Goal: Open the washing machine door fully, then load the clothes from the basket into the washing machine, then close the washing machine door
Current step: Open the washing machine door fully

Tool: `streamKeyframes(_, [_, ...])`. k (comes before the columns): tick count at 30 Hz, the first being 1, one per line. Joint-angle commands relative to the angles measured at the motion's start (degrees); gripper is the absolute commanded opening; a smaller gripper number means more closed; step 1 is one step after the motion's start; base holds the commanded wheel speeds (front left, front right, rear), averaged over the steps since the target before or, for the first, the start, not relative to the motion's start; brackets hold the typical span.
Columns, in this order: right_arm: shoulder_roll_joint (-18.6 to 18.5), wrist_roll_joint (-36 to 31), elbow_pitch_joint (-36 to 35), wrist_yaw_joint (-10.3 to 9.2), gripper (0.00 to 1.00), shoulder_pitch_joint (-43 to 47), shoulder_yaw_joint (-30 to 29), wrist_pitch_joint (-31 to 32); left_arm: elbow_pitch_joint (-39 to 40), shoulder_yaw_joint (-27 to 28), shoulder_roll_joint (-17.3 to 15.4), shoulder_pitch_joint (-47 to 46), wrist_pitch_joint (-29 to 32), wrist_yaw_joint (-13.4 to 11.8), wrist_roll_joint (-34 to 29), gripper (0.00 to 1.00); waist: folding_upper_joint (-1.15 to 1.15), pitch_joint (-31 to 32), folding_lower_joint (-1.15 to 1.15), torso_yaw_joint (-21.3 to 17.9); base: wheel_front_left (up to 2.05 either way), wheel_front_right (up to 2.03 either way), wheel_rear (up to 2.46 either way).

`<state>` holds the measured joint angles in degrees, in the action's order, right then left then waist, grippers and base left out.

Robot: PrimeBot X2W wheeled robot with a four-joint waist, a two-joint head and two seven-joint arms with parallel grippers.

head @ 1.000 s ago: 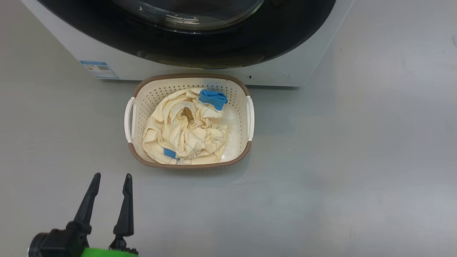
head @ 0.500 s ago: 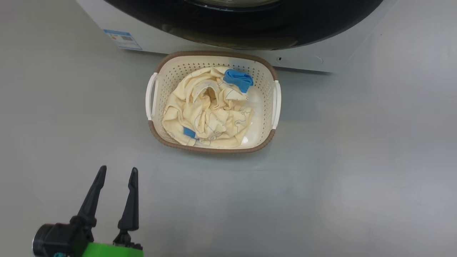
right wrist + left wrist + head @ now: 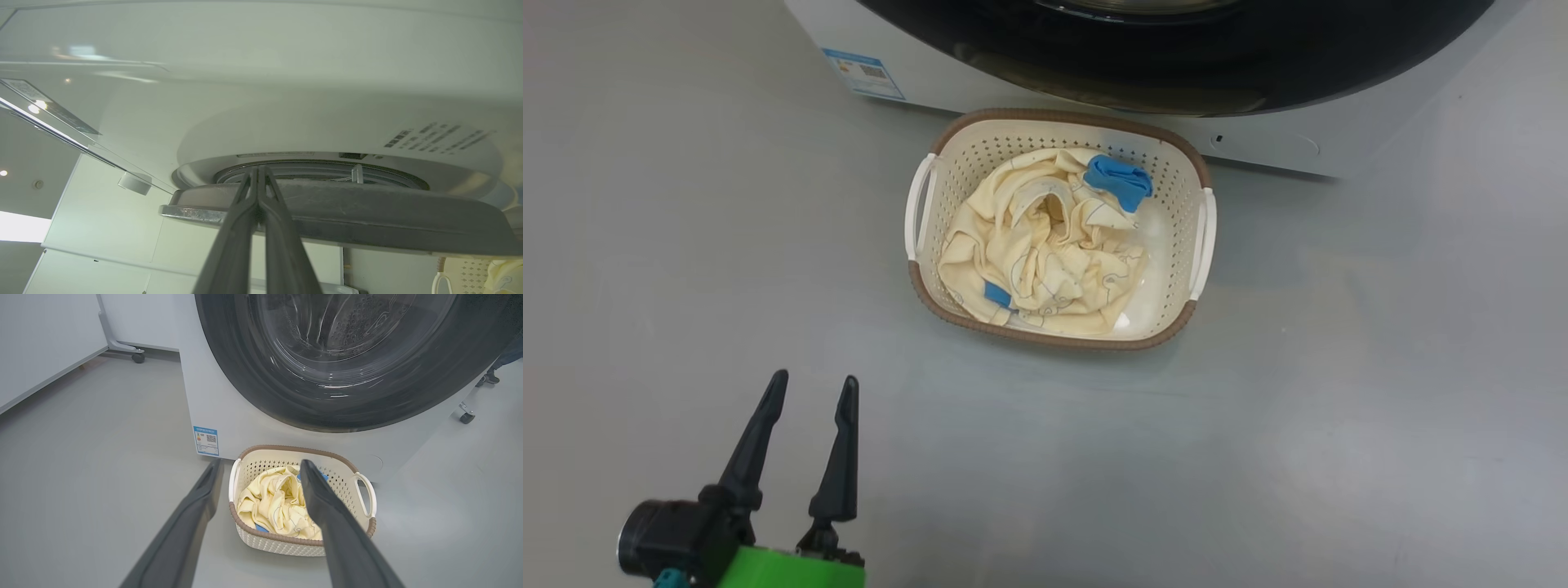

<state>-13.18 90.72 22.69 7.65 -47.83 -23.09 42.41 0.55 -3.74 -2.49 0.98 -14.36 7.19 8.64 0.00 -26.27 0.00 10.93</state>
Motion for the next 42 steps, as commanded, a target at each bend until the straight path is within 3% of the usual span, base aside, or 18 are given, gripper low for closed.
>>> streamKeyframes(1, [-0.44, -0.33, -2.29, -0.16, 0.00, -2.75, 0.87, 0.55, 1.63, 1.94, -0.40, -0.62, -0.63, -0.40, 0.45, 1.00, 0.00, -0.36, 0.00, 0.72, 0.00, 0.00, 0.00])
streamKeyframes(20, [-1.42, -1.32, -2.85, -0.16, 0.00, -6.14, 2.40, 0.99, 2.83, -0.29, -0.39, -0.81, -0.63, -2.43, 2.50, 1.00, 0.00, -3.43, 0.00, 4.57, 0.00, 0.00, 0.00])
streamKeyframes(42, [-2.41, -2.15, -3.17, -0.16, 0.00, -7.74, 6.67, 3.07, 3.25, -2.03, -0.39, -1.62, -0.63, -3.54, 3.65, 1.00, 0.00, -5.62, 0.00, 4.85, 0.00, 0.00, 0.00])
